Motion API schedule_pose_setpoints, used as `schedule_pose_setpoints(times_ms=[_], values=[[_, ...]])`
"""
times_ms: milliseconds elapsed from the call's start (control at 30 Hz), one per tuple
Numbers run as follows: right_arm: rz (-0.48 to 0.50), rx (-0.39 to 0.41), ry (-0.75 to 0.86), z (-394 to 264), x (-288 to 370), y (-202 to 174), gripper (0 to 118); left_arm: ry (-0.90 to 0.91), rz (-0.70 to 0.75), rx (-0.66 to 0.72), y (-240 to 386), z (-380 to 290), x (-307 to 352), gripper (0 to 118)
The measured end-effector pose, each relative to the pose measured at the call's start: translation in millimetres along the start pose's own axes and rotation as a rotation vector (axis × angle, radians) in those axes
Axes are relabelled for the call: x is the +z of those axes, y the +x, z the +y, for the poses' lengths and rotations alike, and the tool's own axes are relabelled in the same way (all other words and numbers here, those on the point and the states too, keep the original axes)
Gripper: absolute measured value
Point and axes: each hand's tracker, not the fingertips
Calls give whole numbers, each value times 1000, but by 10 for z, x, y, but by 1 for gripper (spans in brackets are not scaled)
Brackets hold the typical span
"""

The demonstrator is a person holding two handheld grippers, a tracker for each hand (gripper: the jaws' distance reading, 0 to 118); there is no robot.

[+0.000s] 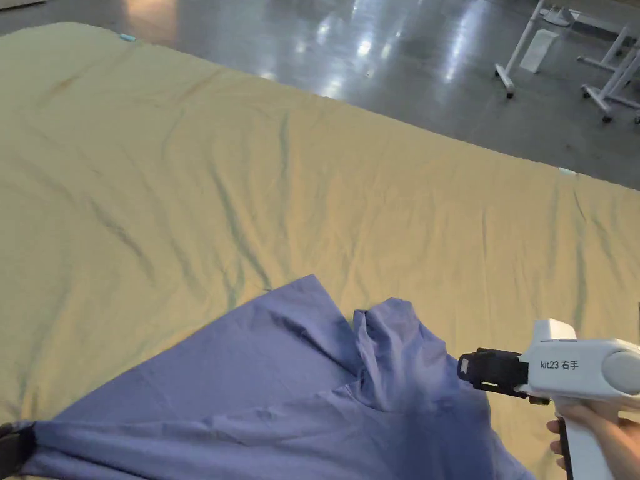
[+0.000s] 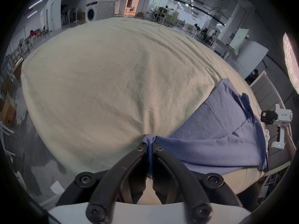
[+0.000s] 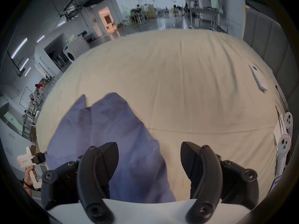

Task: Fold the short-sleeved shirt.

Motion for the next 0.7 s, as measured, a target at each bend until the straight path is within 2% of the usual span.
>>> schedule_pose_setpoints(times_ms=[100,133,233,333,400,533,667,700], values=[[-41,17,-30,39,-207,41,79,-1,-5,0,15,2,3,6],[-46,23,-44,36,-251,51,71,4,-3,-5,26,-15,7,6],[-6,17,-70,-28,-290,56,31,17,3,-5,32,-25,0,6],[22,28,-49,-81,-265,74,5,19,1,0,23,-17,-5,6],[57,-10,-46,-113,-200,-37,3,18,-2,6,15,-10,-6,6],[29,27,28,-167,76,-255,3,41,0,12,26,-26,44,6],[119,-33,199,-185,695,-316,3,157,-51,-10,62,-47,404,6],[170,-75,243,-213,909,-301,3,201,-74,0,69,-12,535,6]])
